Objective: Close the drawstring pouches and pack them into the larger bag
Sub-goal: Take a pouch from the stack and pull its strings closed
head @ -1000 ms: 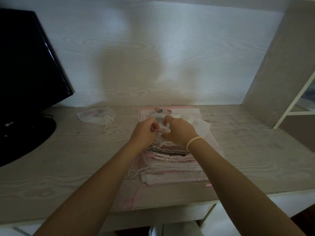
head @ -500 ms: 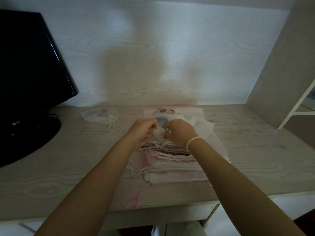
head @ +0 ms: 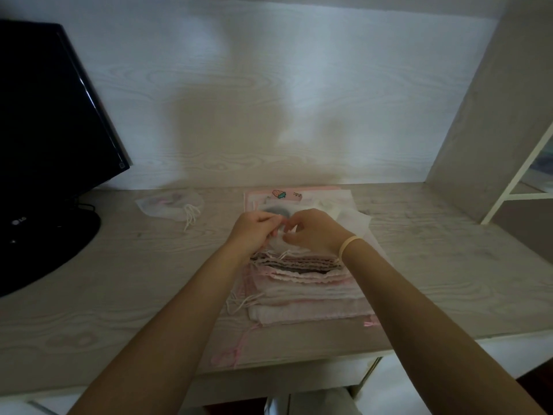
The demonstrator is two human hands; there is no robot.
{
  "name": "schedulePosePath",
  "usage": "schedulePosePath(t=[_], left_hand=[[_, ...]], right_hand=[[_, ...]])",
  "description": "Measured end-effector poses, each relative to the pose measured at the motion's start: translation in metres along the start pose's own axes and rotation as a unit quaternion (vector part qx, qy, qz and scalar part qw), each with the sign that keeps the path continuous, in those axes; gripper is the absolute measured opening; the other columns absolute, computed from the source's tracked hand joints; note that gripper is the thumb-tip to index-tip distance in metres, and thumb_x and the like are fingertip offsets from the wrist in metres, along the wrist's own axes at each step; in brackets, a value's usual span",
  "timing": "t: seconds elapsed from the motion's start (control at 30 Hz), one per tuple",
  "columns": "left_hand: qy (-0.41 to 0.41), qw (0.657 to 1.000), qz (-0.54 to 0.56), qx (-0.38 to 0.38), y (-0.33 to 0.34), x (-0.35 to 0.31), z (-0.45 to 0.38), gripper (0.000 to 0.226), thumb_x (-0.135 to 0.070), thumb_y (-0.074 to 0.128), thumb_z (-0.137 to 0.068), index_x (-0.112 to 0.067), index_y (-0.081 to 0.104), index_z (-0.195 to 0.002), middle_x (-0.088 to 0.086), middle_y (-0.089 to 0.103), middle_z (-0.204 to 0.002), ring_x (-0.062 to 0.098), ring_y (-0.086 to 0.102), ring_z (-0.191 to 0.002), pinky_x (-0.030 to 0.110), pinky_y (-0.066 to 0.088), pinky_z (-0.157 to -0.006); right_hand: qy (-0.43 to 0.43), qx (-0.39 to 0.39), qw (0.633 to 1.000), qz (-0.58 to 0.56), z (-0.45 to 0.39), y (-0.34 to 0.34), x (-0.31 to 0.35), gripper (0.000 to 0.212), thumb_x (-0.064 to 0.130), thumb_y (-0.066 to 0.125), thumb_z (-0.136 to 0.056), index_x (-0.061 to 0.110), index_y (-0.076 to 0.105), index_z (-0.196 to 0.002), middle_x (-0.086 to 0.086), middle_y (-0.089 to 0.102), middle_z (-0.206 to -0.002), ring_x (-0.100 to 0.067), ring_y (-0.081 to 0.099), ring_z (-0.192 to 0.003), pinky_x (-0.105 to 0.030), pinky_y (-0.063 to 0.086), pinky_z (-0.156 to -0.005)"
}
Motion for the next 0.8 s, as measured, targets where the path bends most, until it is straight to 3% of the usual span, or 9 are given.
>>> schedulePosePath(t=[0.07, 0.13, 0.23, 0.43, 0.5, 0.57, 0.63, 0.7, 0.8], left_hand=[[0.012, 0.999, -0.041, -0.017, 0.001, -0.001, 0.001, 0.019, -0.026, 0.062, -0.093, -0.016, 0.077, -0.089, -0.005, 0.055, -0.059, 0.007, 0.043, -0.047, 0.019, 0.035, -0.046], [0.018, 0.997, -0.074, -0.018, 0.003, -0.003, 0.002, 0.02, -0.025, 0.063, -0.092, -0.012, 0.077, -0.084, -0.002, 0.055, -0.059, 0.009, 0.043, -0.047, 0.02, 0.035, -0.048], [0.011, 0.993, -0.115, 0.0, 0.005, -0.005, 0.002, 0.026, -0.019, 0.059, -0.089, -0.006, 0.067, -0.068, 0.0, 0.051, -0.055, 0.012, 0.04, -0.047, 0.022, 0.032, -0.049], [0.031, 0.983, -0.171, 0.061, 0.004, -0.004, 0.002, 0.036, -0.028, 0.07, -0.088, -0.015, 0.059, -0.057, -0.008, 0.037, -0.048, 0.008, 0.033, -0.043, 0.022, 0.026, -0.045], [0.029, 0.988, -0.147, 0.048, 0.001, -0.004, 0.001, 0.026, -0.027, 0.064, -0.093, -0.016, 0.072, -0.07, -0.007, 0.048, -0.054, 0.007, 0.041, -0.045, 0.02, 0.032, -0.047], [0.008, 0.996, -0.076, 0.042, -0.002, -0.001, 0.001, 0.025, -0.023, 0.057, -0.097, -0.012, 0.076, -0.086, -0.004, 0.056, -0.062, 0.007, 0.045, -0.049, 0.021, 0.034, -0.049], [-0.027, 0.999, -0.01, 0.044, -0.005, 0.003, 0.001, 0.027, -0.021, 0.053, -0.099, -0.006, 0.074, -0.091, -0.001, 0.056, -0.064, 0.009, 0.041, -0.045, 0.022, 0.03, -0.045], [-0.053, 0.998, 0.012, 0.044, -0.006, 0.007, 0.0, 0.029, -0.023, 0.053, -0.098, -0.001, 0.071, -0.09, 0.003, 0.057, -0.066, 0.012, 0.037, -0.043, 0.023, 0.024, -0.044], [-0.068, 0.997, 0.019, 0.042, -0.006, 0.007, 0.0, 0.031, -0.025, 0.055, -0.093, -0.002, 0.066, -0.077, 0.011, 0.057, -0.069, 0.015, 0.035, -0.042, 0.023, 0.02, -0.044]], right_hand=[[0.011, 0.028, 0.999, 0.022, 0.002, -0.002, 0.001, 0.025, 0.025, 0.059, -0.086, 0.017, 0.056, -0.063, -0.001, 0.048, -0.06, -0.017, 0.043, -0.055, -0.028, 0.038, -0.058], [0.033, 0.043, 0.998, 0.021, 0.003, -0.004, 0.001, 0.036, 0.025, 0.057, -0.088, 0.011, 0.047, -0.057, -0.002, 0.039, -0.055, -0.017, 0.035, -0.052, -0.028, 0.033, -0.056], [0.052, 0.029, 0.994, -0.087, 0.001, -0.009, 0.001, 0.036, 0.024, 0.057, -0.089, -0.008, 0.066, -0.075, -0.008, 0.053, -0.065, -0.019, 0.044, -0.062, -0.029, 0.038, -0.063], [0.055, -0.069, 0.939, -0.334, -0.001, -0.018, 0.0, 0.025, 0.022, 0.059, -0.091, 0.001, 0.071, -0.084, -0.006, 0.064, -0.076, -0.02, 0.056, -0.076, -0.033, 0.046, -0.071], [0.033, -0.103, 0.905, -0.411, -0.003, -0.017, 0.002, 0.019, 0.022, 0.06, -0.092, 0.011, 0.072, -0.101, -0.006, 0.07, -0.095, -0.017, 0.063, -0.089, -0.032, 0.05, -0.082], [0.016, -0.136, 0.88, -0.454, -0.005, -0.015, -0.001, 0.028, 0.021, 0.063, -0.091, 0.021, 0.066, -0.119, -0.001, 0.069, -0.109, -0.012, 0.064, -0.1, -0.028, 0.053, -0.088], [0.023, -0.152, 0.894, -0.42, -0.006, -0.01, -0.005, 0.029, 0.013, 0.065, -0.088, 0.016, 0.067, -0.118, -0.001, 0.07, -0.104, -0.009, 0.065, -0.093, -0.024, 0.052, -0.084], [0.033, -0.137, 0.919, -0.369, -0.004, -0.001, -0.007, 0.019, 0.003, 0.067, -0.084, 0.007, 0.073, -0.101, -0.005, 0.073, -0.086, -0.008, 0.066, -0.077, -0.021, 0.052, -0.078], [0.019, -0.112, 0.947, -0.299, -0.003, 0.009, -0.006, 0.011, 0.002, 0.072, -0.08, 0.008, 0.076, -0.088, -0.006, 0.074, -0.081, -0.014, 0.069, -0.079, -0.025, 0.055, -0.081]])
Point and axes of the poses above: each hand's wrist, its own z-axis away from the middle knuckle, its own y-axis out of the palm, x = y × z, the point moved 3 cm from there along -z, towards the middle knuckle
